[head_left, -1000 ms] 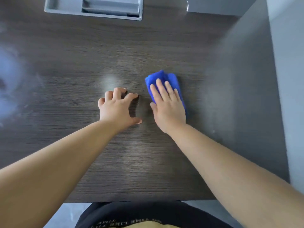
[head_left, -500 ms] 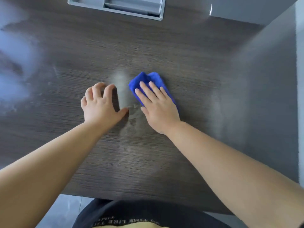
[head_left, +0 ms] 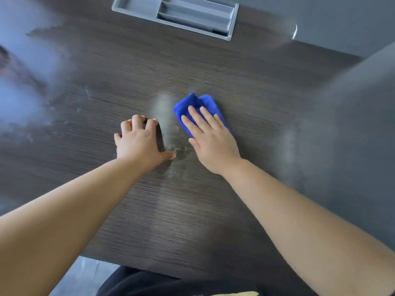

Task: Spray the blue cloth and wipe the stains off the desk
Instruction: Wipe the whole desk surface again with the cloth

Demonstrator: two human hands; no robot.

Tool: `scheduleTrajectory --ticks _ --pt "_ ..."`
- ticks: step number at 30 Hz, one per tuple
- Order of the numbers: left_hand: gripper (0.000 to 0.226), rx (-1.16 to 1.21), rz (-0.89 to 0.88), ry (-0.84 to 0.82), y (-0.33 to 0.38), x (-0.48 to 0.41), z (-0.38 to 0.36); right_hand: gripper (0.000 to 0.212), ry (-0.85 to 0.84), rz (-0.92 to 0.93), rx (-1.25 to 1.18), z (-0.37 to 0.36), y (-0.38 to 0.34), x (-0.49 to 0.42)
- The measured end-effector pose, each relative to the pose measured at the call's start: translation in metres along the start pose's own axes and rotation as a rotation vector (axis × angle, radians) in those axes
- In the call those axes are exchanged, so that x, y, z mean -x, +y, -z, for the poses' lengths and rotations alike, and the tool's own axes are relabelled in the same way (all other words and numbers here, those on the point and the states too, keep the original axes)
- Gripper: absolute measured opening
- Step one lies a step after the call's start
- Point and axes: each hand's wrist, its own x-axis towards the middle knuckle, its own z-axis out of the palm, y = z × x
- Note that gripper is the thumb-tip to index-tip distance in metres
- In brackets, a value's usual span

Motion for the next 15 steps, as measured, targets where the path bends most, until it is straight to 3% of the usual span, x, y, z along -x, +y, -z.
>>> scheduleTrajectory --ticks 2,5,8,10,12,15 --pt "0.094 -0.007 0.001 -0.011 0.0 -0.001 0.001 0.051 0.015 0.062 0.072 0.01 0.037 -0.009" --pt "0.093 -0.026 -0.006 -0.029 0.001 -0.001 0.002 0.053 -0.005 -0.306 0.043 0.029 0.079 -0.047" --pt "0.092 -0.021 -0.008 -0.032 0.003 -0.002 0.004 0.056 0.069 -0.555 -0.004 0.026 0.05 -0.079" --pt "0.092 -0.016 -0.004 -0.037 0.003 -0.002 0.004 0.058 0.062 -0.457 -0.032 0.013 0.01 -0.076" --pt "0.092 -0.016 -0.004 -0.031 0.002 -0.003 0.004 0.056 0.028 -0.188 -0.015 0.002 -0.017 -0.054" --pt "0.093 -0.018 -0.011 -0.026 0.002 -0.002 0.004 0.053 -0.009 0.063 0.01 0.011 0.015 -0.046"
